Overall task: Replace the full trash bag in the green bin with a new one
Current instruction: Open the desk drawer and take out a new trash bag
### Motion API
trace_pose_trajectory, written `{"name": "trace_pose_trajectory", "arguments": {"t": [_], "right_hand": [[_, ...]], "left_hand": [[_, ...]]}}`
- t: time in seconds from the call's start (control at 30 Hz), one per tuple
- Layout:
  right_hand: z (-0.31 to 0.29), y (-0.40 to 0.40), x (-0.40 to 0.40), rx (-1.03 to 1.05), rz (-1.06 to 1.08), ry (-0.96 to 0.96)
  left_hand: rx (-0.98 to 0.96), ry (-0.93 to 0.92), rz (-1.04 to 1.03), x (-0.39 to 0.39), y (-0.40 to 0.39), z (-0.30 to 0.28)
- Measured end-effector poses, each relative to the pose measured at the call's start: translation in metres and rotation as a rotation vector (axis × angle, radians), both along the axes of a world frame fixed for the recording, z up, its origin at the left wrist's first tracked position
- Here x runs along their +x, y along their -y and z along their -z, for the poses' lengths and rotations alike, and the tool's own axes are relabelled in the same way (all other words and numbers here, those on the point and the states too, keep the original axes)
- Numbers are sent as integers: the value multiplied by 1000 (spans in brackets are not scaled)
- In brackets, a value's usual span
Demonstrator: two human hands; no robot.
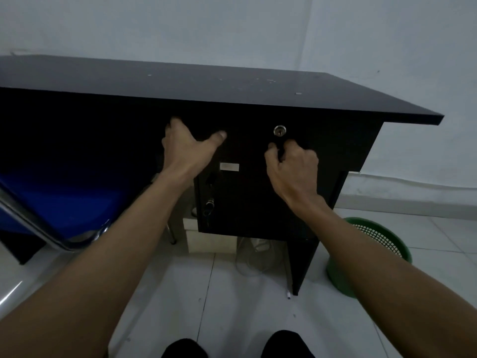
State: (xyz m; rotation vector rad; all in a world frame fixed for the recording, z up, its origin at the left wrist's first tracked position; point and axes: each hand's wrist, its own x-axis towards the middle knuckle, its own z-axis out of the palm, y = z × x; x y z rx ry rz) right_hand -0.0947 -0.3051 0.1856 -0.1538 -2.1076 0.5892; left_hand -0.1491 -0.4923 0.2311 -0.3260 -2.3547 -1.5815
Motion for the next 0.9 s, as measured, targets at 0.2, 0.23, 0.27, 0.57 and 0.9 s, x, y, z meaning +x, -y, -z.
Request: {"name": "trace_pose_trajectory", "arguments": {"t": [0.2,0.23,0.27,0.57,0.9], "right_hand": [[4,10,33,49,2,-25],[4,11,37,58,5,-29],[3,12,41,70,11,-32],[-14,15,69,256,176,-34],[-52,-11,65,411,180,-53]], "left_hand": [[268,-16,75,16,0,-2],[313,-22,80,18,3,-1],[347,-25,84,19,6,1],[580,376,248,17,30,-14],[443,486,332,15,25,-25]]}}
